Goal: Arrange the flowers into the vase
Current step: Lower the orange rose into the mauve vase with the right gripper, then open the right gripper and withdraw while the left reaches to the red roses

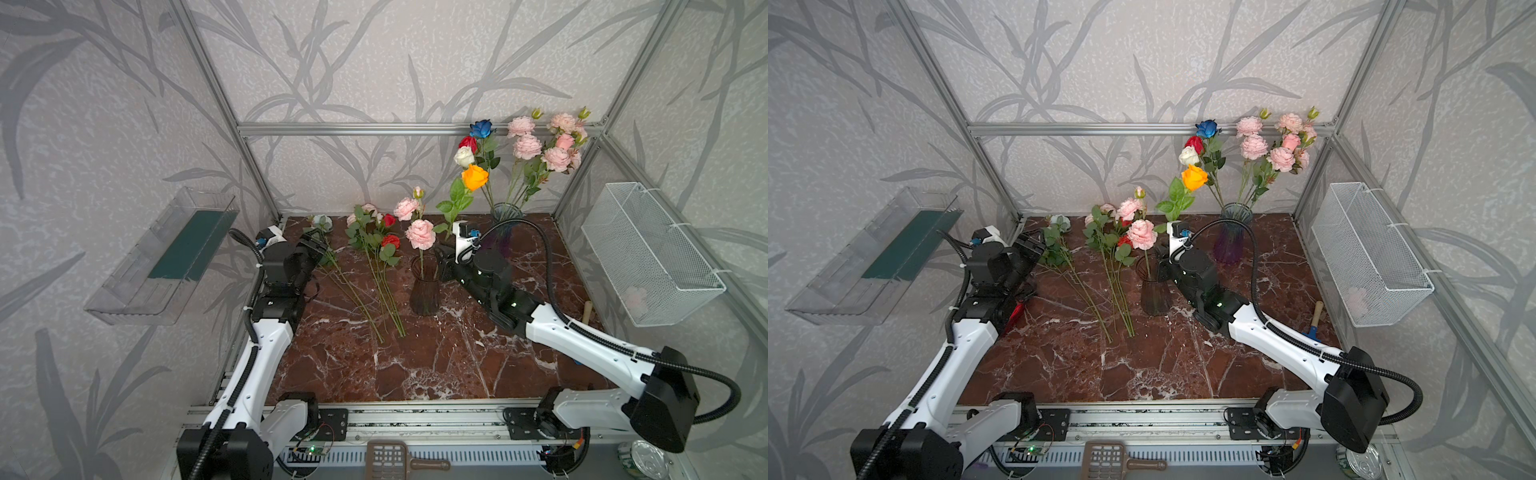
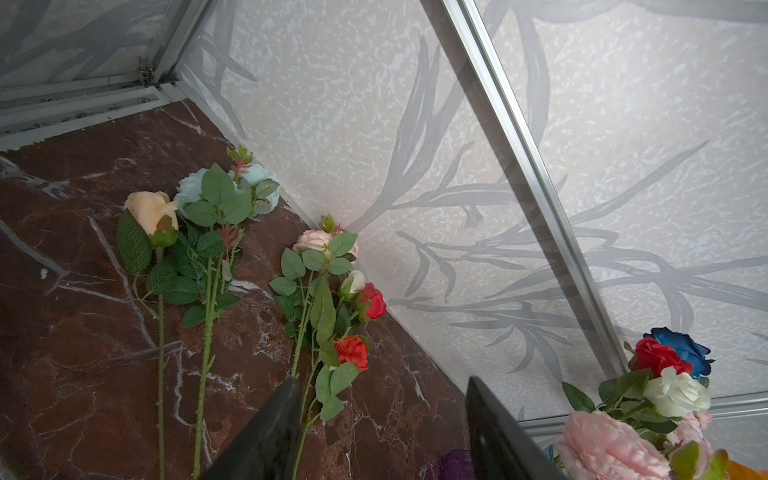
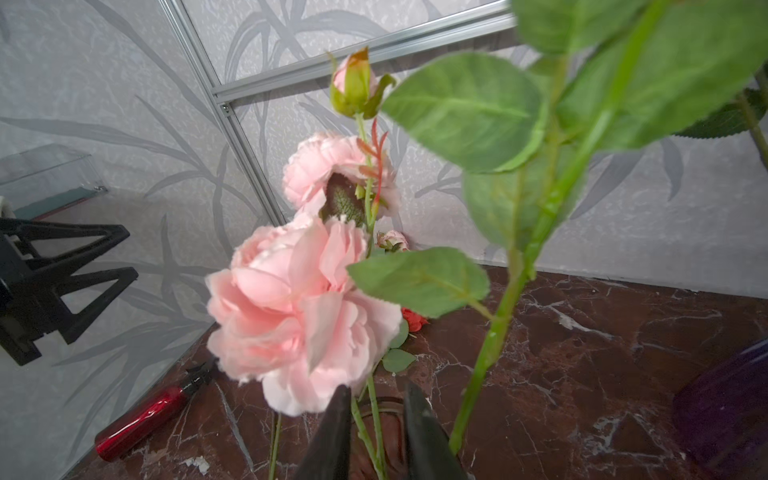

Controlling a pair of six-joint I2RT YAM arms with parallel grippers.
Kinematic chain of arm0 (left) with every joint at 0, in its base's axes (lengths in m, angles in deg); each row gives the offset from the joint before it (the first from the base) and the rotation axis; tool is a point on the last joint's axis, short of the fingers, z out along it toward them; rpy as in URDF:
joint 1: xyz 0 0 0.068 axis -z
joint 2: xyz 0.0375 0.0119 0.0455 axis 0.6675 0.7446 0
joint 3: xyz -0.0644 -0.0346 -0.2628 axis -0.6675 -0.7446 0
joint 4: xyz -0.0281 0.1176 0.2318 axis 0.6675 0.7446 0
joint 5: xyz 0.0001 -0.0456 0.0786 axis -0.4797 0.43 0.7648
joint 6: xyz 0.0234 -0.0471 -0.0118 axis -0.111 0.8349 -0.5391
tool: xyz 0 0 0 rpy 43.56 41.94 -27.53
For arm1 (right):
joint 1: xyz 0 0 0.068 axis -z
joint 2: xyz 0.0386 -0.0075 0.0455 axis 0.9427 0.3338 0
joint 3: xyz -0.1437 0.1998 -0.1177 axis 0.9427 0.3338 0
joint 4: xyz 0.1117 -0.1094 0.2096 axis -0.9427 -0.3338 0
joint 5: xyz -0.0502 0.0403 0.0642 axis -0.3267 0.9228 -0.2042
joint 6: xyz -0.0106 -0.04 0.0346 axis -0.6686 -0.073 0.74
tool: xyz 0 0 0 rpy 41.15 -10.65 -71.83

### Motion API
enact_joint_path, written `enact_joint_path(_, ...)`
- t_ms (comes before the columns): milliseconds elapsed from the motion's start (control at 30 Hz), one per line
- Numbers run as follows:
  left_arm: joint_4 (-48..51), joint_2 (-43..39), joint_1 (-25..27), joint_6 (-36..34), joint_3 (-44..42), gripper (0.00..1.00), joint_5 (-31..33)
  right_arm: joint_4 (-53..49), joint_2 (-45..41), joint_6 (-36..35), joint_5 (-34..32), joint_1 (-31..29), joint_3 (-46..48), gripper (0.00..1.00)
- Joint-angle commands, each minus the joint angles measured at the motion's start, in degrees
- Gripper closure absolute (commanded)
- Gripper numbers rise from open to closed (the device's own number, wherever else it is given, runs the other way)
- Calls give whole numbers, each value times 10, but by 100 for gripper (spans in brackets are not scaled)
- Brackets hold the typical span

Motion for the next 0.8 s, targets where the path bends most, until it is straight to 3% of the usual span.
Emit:
enact_joint_path(0,-14,4,-4,8,0,36,-4,-7,-28,6,6,1,3,70)
enact_joint_path(467,-15,33,-4,13,2,37,-19,-85,-129,-12,25,-8,11,67)
enact_joint_path(767,-2,79,-5,11,14,37,-35,-76,-208,-69,-29,-8,100,61)
